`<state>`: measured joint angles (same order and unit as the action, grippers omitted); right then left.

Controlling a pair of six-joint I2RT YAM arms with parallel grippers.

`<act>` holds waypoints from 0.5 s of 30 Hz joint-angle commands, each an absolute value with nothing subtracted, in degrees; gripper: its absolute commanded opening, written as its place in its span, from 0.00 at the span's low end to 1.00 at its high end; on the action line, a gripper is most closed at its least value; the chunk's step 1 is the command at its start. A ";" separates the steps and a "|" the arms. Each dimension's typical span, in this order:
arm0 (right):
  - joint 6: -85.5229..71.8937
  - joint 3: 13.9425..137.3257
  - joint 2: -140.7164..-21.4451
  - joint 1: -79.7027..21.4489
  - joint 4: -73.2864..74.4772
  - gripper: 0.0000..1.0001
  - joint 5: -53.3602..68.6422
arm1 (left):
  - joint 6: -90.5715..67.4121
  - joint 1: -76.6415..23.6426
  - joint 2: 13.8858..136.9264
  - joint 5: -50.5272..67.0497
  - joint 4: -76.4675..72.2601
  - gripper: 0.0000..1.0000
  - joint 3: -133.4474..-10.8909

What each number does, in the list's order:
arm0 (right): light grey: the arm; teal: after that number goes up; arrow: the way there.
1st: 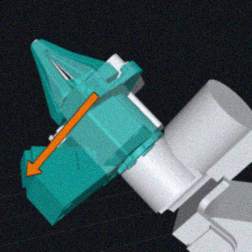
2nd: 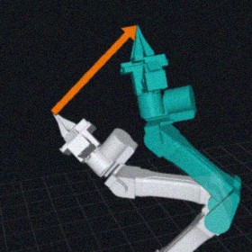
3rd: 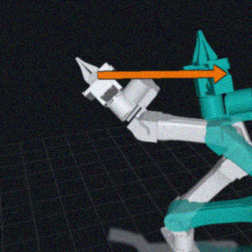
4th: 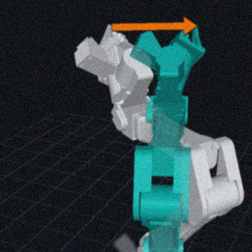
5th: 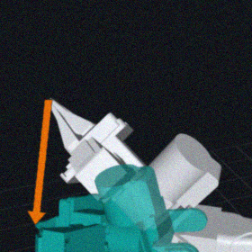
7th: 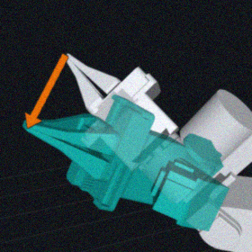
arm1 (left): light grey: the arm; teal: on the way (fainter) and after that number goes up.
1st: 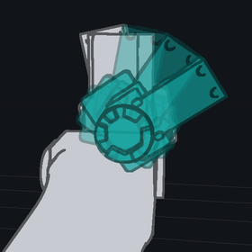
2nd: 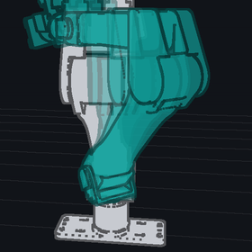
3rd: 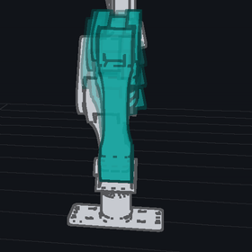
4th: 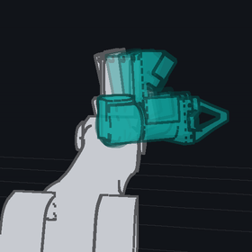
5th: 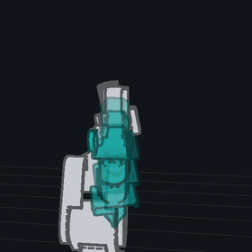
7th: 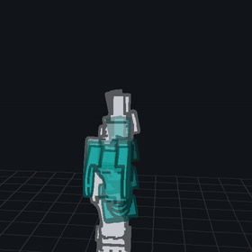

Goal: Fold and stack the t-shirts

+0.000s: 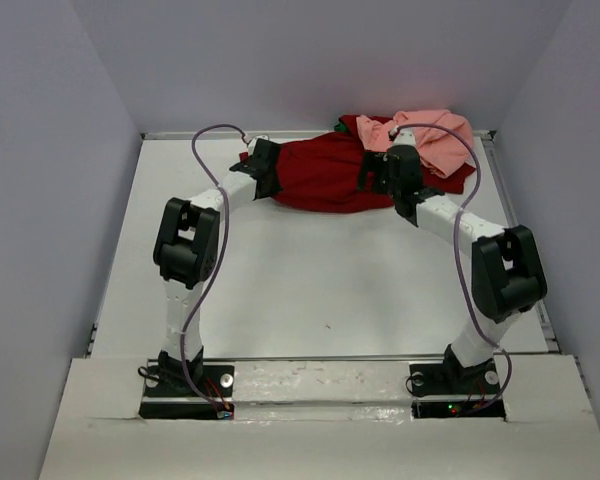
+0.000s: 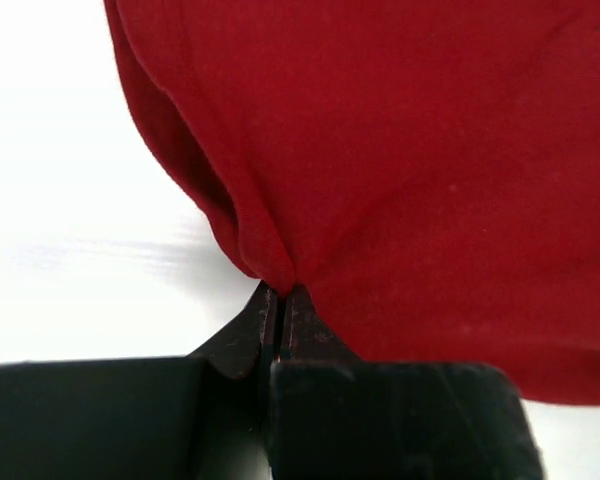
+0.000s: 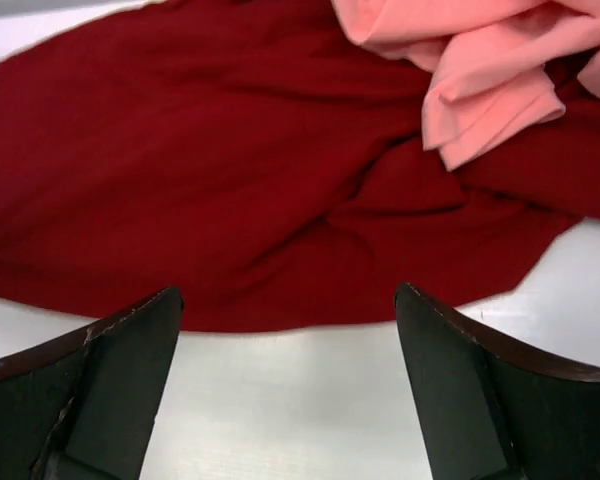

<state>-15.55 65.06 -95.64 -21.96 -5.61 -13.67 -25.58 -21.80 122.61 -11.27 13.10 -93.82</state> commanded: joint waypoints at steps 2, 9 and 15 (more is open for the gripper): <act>-17.67 77.32 -105.61 -15.04 -0.10 0.90 -3.61 | -25.58 -22.06 113.74 -13.01 12.48 0.00 -88.51; -13.36 98.24 -117.14 -13.19 12.03 0.93 -7.03 | -25.58 -22.32 108.02 -12.66 11.87 0.00 -81.66; -12.57 108.79 -124.36 -12.66 15.90 0.93 -6.94 | -26.80 -23.73 102.75 -13.36 11.51 0.00 -76.73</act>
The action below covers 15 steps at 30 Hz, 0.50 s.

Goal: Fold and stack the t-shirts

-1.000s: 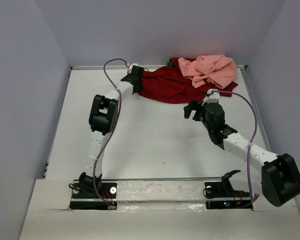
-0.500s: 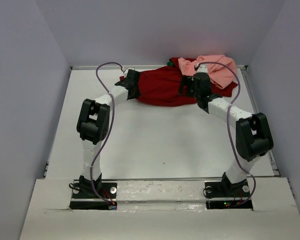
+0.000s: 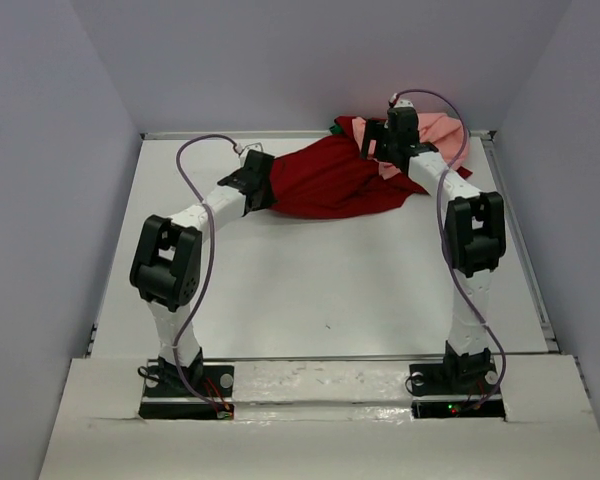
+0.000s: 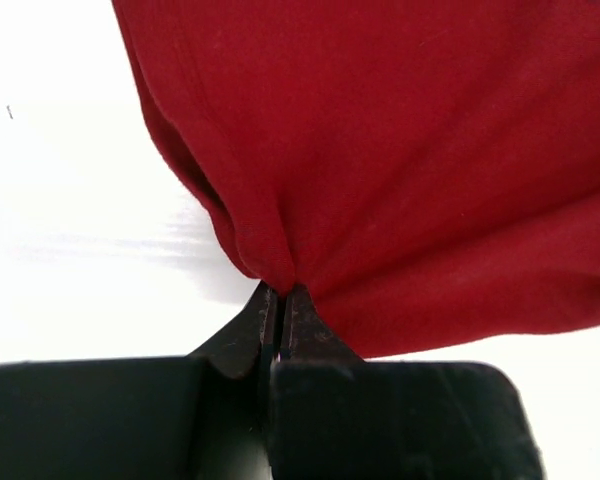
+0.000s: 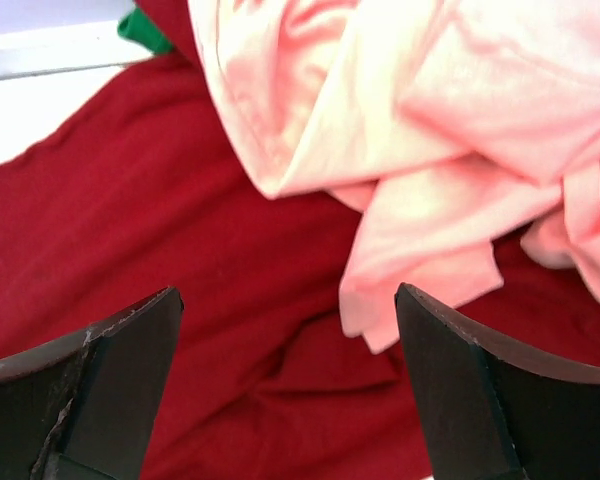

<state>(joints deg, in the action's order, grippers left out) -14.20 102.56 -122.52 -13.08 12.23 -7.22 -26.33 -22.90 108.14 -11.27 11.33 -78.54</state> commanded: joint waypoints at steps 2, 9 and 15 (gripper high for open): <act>-12.48 110.82 -126.72 -12.13 17.22 0.93 -7.47 | -27.24 -24.69 101.87 -13.53 11.43 0.00 -75.94; -11.60 115.49 -131.92 -12.13 20.30 0.93 -9.05 | -27.77 -27.24 100.11 -14.41 11.42 0.00 -74.53; -9.94 117.77 -135.35 -12.13 20.74 0.94 -11.16 | -27.77 -28.21 98.62 -14.33 11.69 0.00 -73.83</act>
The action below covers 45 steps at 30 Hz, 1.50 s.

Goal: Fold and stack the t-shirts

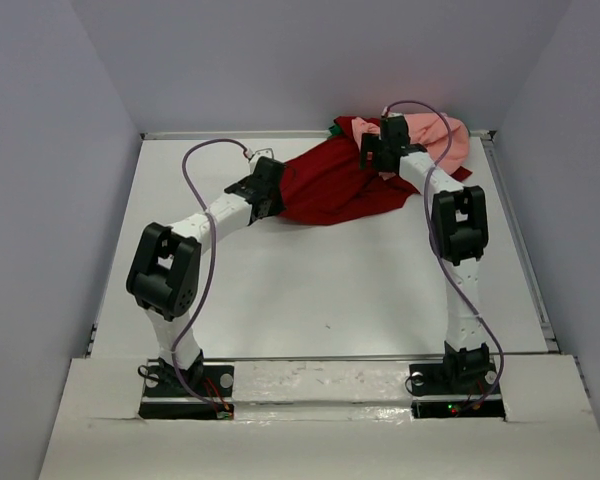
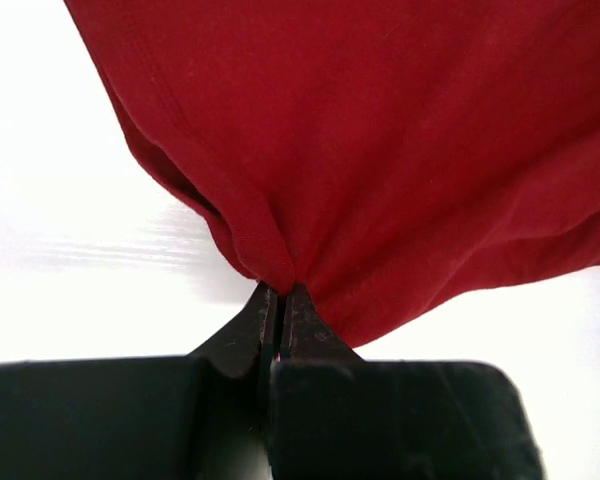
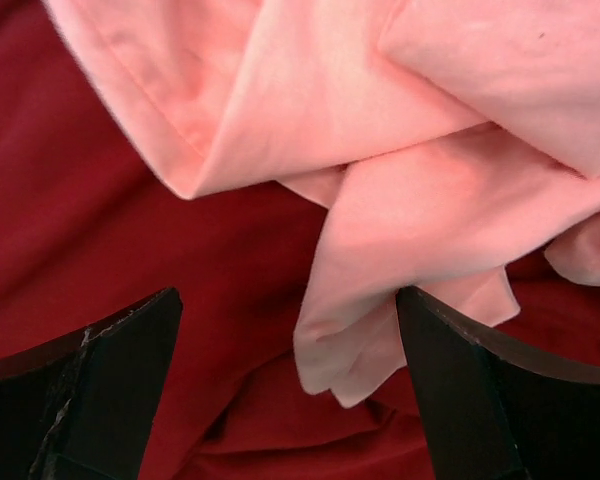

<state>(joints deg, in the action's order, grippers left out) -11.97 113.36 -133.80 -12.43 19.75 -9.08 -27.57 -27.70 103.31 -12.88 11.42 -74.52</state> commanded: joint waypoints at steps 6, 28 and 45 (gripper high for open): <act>-9.75 124.18 -140.09 -12.13 23.02 0.16 -13.71 | -28.39 -29.18 94.14 -14.50 12.83 0.00 -72.16; -12.39 135.70 -135.53 2.72 25.14 0.00 -18.98 | -33.05 -30.50 72.60 -21.89 19.86 0.00 -56.95; -12.75 140.02 -127.27 6.94 19.26 0.00 -24.87 | -33.49 -30.32 74.79 -22.15 19.60 0.00 -55.55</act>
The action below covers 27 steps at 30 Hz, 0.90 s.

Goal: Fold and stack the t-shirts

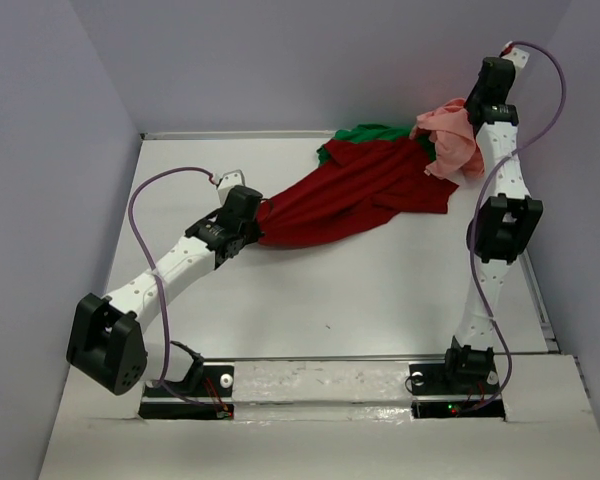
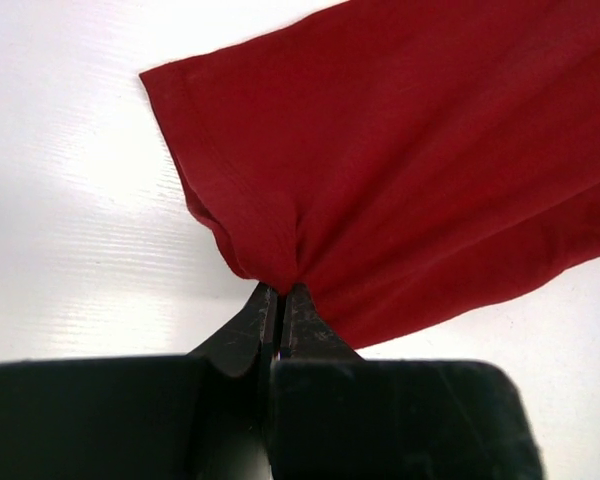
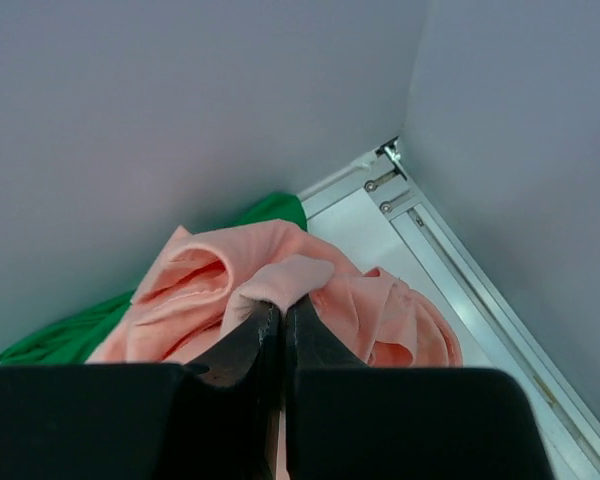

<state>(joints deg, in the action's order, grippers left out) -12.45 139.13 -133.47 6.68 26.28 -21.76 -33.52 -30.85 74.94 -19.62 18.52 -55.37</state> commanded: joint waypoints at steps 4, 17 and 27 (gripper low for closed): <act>-10.64 138.26 -125.16 7.47 15.12 0.00 -28.99 | -33.57 -30.23 75.24 -22.41 19.95 0.00 -55.55; -11.51 128.50 -117.16 7.47 7.99 1.00 -23.18 | -34.36 -30.06 74.71 -23.20 20.21 0.00 -55.81; -19.68 122.34 -121.54 6.77 15.64 1.00 8.86 | -34.02 -29.97 77.87 -27.24 24.60 0.00 -74.07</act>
